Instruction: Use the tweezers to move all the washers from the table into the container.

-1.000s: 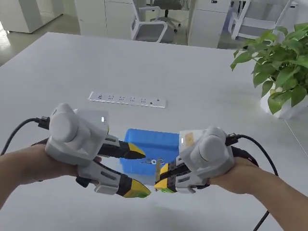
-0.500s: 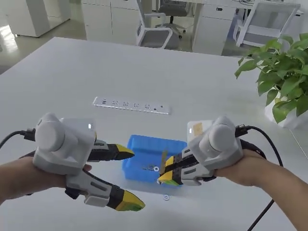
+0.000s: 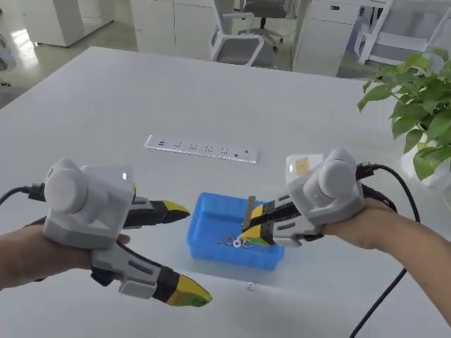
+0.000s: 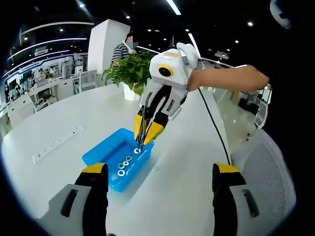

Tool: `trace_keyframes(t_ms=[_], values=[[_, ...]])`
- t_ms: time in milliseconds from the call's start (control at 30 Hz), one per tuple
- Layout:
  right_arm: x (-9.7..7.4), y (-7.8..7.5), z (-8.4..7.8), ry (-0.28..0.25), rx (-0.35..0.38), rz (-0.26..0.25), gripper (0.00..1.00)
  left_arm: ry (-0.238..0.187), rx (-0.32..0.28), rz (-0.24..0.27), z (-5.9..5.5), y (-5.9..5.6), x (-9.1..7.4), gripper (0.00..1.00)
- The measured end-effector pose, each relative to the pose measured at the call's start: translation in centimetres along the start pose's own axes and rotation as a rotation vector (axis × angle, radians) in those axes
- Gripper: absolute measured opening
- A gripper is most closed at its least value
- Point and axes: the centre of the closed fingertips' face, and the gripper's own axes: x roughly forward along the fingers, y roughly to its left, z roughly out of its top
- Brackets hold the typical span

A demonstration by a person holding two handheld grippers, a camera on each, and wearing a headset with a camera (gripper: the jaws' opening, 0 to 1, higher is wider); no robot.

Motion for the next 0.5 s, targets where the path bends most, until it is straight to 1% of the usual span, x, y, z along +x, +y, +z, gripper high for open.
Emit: trace_keyframes(t_ms=[67, 133, 233, 300, 500], values=[[0.2, -0.2, 0.0, -0.004, 0.001, -0.001, 0.09, -0.010, 0.009, 0.001, 0.0, 0.1, -0.2, 0.93], [0.4, -0.5, 0.0, -0.003, -0.003, -0.004, 0.09, -0.010, -0.005, 0.004, -0.2, 0.2, -0.3, 0.95], [0.9, -1.0, -0.2, -0.007, -0.006, -0.006, 0.09, -0.008, -0.011, 0.015, -0.4, 0.5, -0.5, 0.97], [1.4, -1.4, -0.4, -0.005, -0.009, -0.011, 0.09, -0.012, -0.032, 0.015, -0.6, 0.8, -0.6, 0.99], [2.2, -2.0, -0.7, -0.011, -0.008, -0.006, 0.09, -0.017, -0.043, 0.019, -0.8, 1.1, -0.6, 0.99]])
